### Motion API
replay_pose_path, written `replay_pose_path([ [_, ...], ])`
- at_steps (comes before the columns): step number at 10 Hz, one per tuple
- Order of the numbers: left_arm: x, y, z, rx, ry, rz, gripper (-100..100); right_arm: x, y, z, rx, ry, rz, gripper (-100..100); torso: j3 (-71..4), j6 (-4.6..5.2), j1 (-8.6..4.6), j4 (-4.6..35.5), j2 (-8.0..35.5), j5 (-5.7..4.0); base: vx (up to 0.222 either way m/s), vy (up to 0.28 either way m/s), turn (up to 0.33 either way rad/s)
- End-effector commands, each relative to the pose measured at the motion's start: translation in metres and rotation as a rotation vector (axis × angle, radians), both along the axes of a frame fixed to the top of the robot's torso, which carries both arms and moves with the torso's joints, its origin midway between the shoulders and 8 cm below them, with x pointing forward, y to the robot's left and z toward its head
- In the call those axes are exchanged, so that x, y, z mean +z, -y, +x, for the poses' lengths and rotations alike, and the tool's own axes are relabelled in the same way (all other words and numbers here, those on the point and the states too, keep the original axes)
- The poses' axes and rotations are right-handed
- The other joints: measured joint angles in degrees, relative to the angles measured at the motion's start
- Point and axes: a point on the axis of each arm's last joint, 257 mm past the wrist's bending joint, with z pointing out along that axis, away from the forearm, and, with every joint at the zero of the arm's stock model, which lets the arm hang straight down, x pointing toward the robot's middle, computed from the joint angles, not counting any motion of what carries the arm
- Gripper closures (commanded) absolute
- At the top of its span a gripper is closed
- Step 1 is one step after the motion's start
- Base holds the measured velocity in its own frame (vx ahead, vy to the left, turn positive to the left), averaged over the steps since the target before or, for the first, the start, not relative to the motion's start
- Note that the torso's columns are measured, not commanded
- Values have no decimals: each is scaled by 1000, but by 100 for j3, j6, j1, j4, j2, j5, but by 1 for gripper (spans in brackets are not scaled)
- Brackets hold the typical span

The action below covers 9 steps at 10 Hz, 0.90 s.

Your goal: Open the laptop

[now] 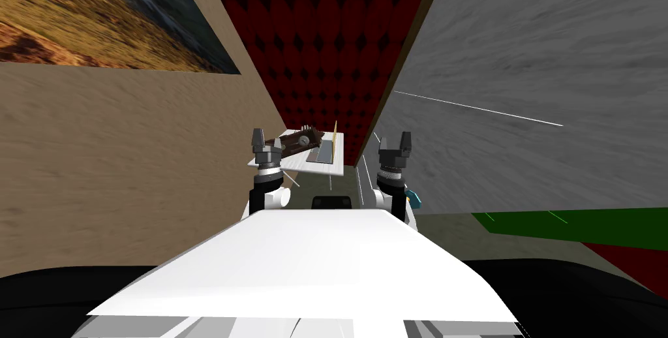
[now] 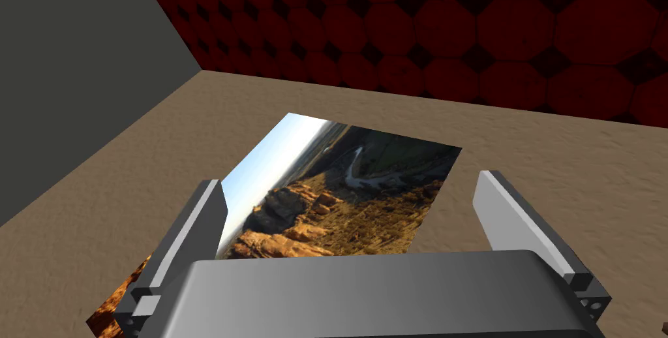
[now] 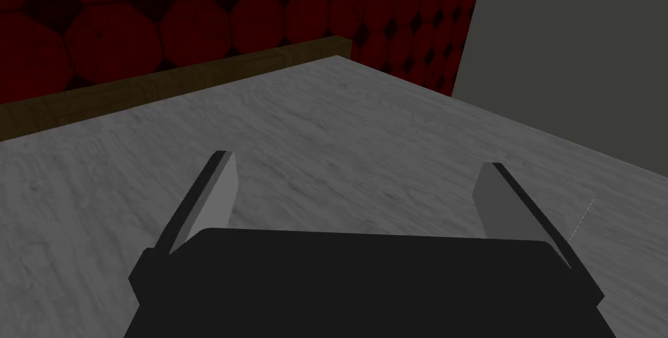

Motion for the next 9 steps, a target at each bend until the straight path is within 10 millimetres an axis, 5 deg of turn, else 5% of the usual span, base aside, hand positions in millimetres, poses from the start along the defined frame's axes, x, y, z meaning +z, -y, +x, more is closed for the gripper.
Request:
replay_pose_path([
  [1, 0, 0, 0, 0, 0, 0, 0, 0, 0, 0, 0, 0, 0, 0, -467, 0, 0, 235, 232, 0, 0, 0, 0],
  [9, 0, 0, 0, 0, 0, 0, 0, 0, 0, 0, 0, 0, 0, 0, -7073, 0, 0, 3537, 3539, 0, 0, 0, 0],
])
